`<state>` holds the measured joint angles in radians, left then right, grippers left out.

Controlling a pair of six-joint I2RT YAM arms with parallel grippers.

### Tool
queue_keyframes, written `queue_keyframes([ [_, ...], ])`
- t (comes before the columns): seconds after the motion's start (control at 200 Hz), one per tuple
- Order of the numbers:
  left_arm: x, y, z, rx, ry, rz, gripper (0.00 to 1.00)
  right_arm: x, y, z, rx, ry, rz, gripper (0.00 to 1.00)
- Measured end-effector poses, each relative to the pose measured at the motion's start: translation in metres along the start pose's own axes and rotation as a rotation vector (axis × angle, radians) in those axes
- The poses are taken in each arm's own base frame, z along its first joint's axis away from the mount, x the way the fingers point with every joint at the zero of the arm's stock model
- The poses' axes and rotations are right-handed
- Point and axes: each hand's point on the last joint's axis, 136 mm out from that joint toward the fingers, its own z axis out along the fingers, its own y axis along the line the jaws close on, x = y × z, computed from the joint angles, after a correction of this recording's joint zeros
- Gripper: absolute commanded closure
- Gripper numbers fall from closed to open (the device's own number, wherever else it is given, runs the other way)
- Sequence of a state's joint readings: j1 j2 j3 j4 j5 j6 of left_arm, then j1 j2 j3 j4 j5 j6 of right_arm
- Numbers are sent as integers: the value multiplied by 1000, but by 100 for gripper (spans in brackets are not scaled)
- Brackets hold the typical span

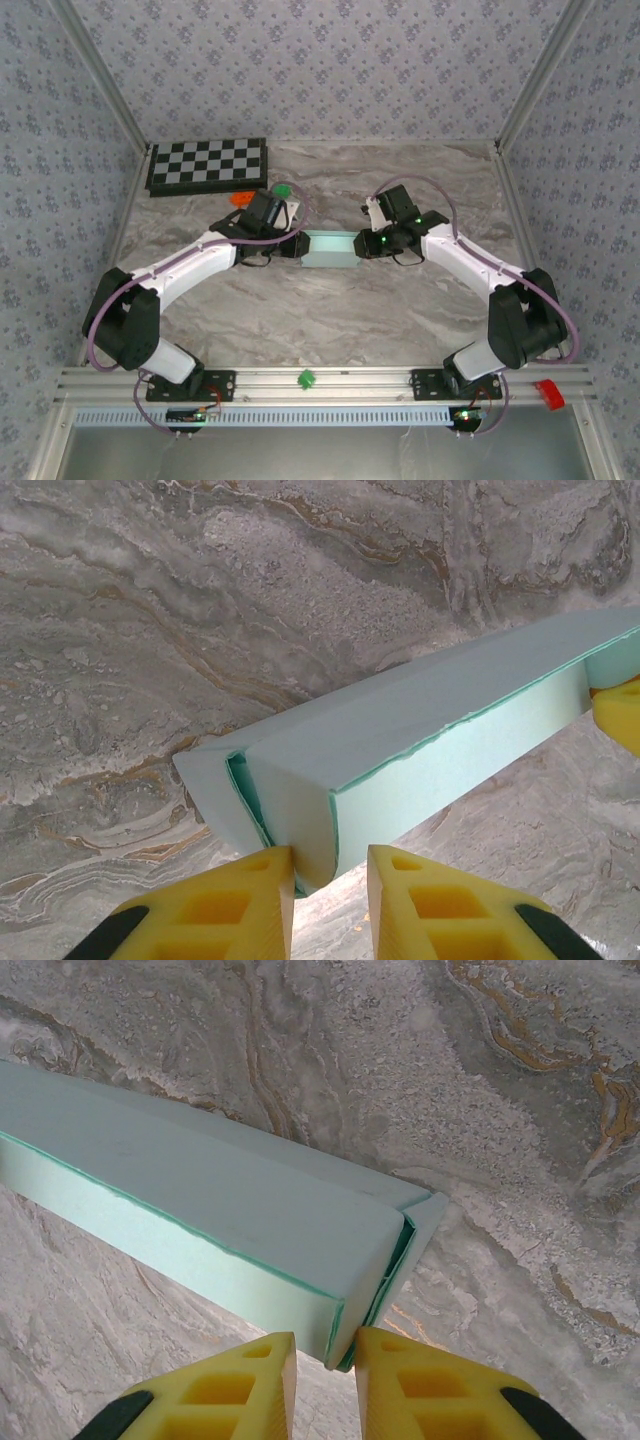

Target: Fold the paper box

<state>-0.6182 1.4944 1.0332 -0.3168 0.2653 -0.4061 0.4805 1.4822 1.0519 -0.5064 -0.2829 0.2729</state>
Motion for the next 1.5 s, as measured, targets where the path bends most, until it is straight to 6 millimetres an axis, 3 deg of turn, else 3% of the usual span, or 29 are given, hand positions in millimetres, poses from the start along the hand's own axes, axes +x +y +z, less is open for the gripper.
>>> queue_keyframes([
  [0.475, 6, 13, 0, -83, 13, 6, 90, 2, 1, 2, 13, 10, -9, 85],
  [0.73, 8, 14, 1, -124, 8, 36, 90, 2, 1, 3, 29, 9, -16, 85],
  [1.144, 10, 16, 3, -159, 5, 52, 90, 1, 5, 3, 35, 3, -30, 72],
  [1.499, 8, 16, 4, -167, 14, 51, 88, -6, 7, -1, 38, -13, -36, 69],
])
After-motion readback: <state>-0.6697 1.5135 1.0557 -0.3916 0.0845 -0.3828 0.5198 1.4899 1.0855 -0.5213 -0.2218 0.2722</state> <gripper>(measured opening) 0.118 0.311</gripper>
